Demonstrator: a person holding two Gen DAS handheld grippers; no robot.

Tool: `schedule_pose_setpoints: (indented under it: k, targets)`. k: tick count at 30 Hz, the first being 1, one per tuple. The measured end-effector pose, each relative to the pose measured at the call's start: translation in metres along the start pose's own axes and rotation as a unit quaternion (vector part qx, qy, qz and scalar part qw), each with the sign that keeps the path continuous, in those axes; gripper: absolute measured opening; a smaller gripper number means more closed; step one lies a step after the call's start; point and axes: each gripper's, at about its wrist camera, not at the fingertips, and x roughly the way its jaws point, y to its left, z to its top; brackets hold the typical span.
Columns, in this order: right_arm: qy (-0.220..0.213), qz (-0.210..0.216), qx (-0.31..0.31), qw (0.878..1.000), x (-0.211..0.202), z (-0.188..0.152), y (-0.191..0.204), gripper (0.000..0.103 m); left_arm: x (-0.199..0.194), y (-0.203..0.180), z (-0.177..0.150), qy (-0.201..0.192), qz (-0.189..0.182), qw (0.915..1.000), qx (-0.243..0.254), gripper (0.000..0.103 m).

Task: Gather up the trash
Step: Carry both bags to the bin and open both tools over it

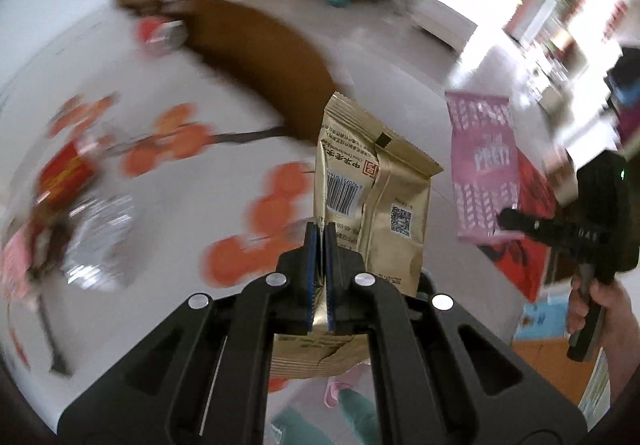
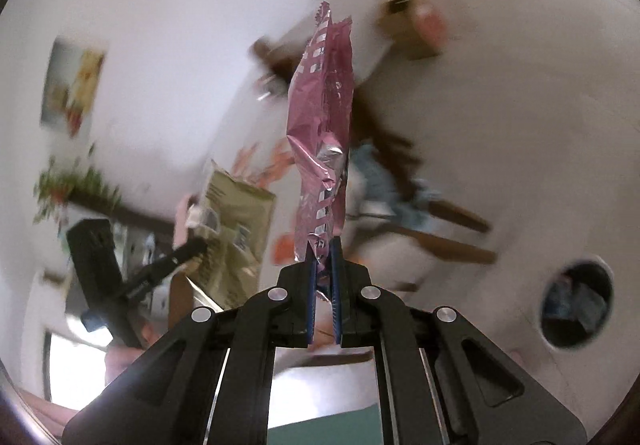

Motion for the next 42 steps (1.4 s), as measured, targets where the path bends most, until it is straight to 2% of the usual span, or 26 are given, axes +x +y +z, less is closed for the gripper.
schedule_pose_setpoints:
  k: [4,8,12,15,17,20,24,28,30,31,32,33,34,35,39,42]
  targets:
    - [-0.039,-0.036,0.076,0.996,-0.061,-0.034,-0.074,0.007,0.047,-0.083,0.010,0.031,-0.039,0.9965,0.066,0.002]
    - [-0.063,-0.064,0.154,0.984,-0.103,-0.082,-0.145,0.007,0.107,-0.171,-0.001,0.081,-0.075,0.9849,0.134,0.002]
    - [-0.066,-0.085,0.221,0.969,-0.110,-0.127,-0.207,0.007,0.171,-0.233,-0.027,0.133,-0.086,0.9717,0.175,0.002]
    - [-0.058,-0.089,0.264,0.959,-0.092,-0.155,-0.257,0.007,0.231,-0.268,-0.057,0.180,-0.092,0.9600,0.193,0.002]
    - [-0.049,-0.085,0.292,0.951,-0.066,-0.174,-0.296,0.007,0.276,-0.284,-0.080,0.207,-0.088,0.9520,0.207,0.002]
    - [-0.042,-0.079,0.323,0.942,-0.029,-0.192,-0.348,0.007,0.354,-0.289,-0.119,0.255,-0.079,0.9416,0.205,0.002]
    - [-0.025,-0.079,0.368,0.926,0.036,-0.219,-0.427,0.007,0.452,-0.287,-0.172,0.303,-0.042,0.9260,0.221,0.002]
    - [0.002,-0.096,0.374,0.923,0.090,-0.236,-0.477,0.008,0.518,-0.286,-0.214,0.317,-0.002,0.9137,0.254,0.003]
    - [0.020,-0.101,0.377,0.921,0.114,-0.240,-0.496,0.011,0.546,-0.284,-0.236,0.333,0.018,0.9037,0.268,0.005]
    - [0.031,-0.110,0.376,0.919,0.125,-0.242,-0.504,0.012,0.558,-0.282,-0.244,0.342,0.025,0.8994,0.272,0.011]
    - [0.037,-0.117,0.375,0.919,0.132,-0.243,-0.509,0.017,0.571,-0.281,-0.253,0.350,0.031,0.8953,0.273,0.025]
    - [0.042,-0.131,0.376,0.916,0.138,-0.243,-0.514,0.034,0.576,-0.281,-0.257,0.349,0.036,0.8943,0.278,0.038]
    - [0.046,-0.145,0.379,0.913,0.140,-0.243,-0.515,0.044,0.578,-0.280,-0.261,0.342,0.045,0.8937,0.286,0.067]
    - [0.045,-0.153,0.382,0.910,0.140,-0.243,-0.516,0.055,0.576,-0.279,-0.262,0.331,0.054,0.8938,0.297,0.076]
    - [0.036,-0.163,0.376,0.912,0.124,-0.238,-0.502,0.057,0.555,-0.278,-0.254,0.317,0.051,0.8984,0.300,0.076]
    - [0.035,-0.170,0.372,0.912,0.107,-0.237,-0.492,0.057,0.528,-0.270,-0.234,0.310,0.045,0.9069,0.282,0.076]
